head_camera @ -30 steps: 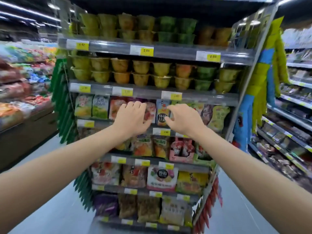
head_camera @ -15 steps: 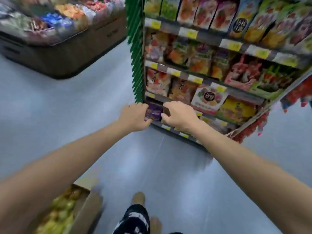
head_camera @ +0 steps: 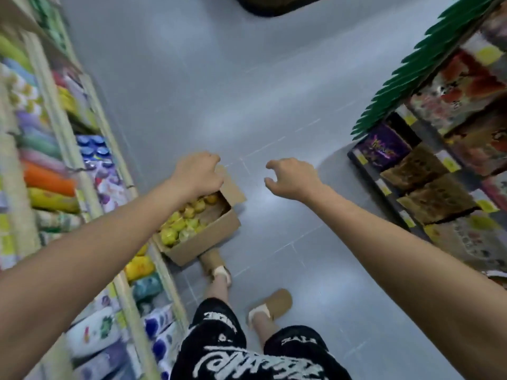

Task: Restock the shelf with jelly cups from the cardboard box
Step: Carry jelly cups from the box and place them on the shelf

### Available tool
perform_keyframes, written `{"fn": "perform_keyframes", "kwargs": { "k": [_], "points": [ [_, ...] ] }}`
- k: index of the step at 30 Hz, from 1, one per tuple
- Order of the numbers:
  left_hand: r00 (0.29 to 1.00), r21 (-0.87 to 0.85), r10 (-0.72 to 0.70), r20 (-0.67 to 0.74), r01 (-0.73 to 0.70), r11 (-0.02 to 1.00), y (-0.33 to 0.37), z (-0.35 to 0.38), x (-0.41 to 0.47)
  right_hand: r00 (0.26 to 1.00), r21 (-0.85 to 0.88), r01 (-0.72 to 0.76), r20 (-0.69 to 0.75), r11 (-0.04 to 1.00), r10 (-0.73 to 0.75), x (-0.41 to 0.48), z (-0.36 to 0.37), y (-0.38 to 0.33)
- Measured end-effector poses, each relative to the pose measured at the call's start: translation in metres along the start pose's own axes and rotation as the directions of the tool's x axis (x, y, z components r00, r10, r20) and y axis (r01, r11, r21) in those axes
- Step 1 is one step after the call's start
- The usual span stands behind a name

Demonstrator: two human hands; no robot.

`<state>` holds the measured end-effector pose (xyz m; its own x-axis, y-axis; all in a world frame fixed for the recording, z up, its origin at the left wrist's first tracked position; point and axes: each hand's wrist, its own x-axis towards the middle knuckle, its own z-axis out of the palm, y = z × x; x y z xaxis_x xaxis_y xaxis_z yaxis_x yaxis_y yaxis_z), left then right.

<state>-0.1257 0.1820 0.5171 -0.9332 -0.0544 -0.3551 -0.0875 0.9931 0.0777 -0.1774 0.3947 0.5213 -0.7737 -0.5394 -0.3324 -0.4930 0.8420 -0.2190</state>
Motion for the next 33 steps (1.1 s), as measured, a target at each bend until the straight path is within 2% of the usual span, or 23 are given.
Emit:
{"fn": "perform_keyframes", "kwargs": {
  "k": [4,10,14,25,29,33],
  "points": [
    [0.991,0.079,-0.116,0.068,0.111,0.991,-0.085,0.017,-0.011,0.989,-0.032,0.128,0.075,0.991,-0.125,0.057,0.015,-0.070],
    [0.953,0.009,-0.240,0.187,0.243,0.970,-0.184,0.055,-0.011,0.941,-0.080,0.265,0.238,0.961,-0.239,0.136,0.048,-0.159],
    [0.929,-0.050,-0.274,0.248,0.295,0.954,-0.224,0.093,0.001,0.912,-0.071,0.320,0.292,0.945,-0.287,0.176,0.078,-0.190],
    [0.862,-0.206,-0.362,0.354,0.449,0.869,-0.251,0.190,0.042,0.863,-0.086,0.333,0.430,0.939,-0.266,0.242,0.171,-0.197],
    [0.836,-0.266,-0.407,0.368,0.514,0.815,-0.254,0.239,0.067,0.849,-0.124,0.358,0.455,0.925,-0.268,0.279,0.223,-0.190],
    [0.777,-0.286,-0.446,0.443,0.595,0.752,-0.252,0.306,0.096,0.834,-0.130,0.346,0.497,0.929,-0.241,0.316,0.290,-0.177]
  ]
}}
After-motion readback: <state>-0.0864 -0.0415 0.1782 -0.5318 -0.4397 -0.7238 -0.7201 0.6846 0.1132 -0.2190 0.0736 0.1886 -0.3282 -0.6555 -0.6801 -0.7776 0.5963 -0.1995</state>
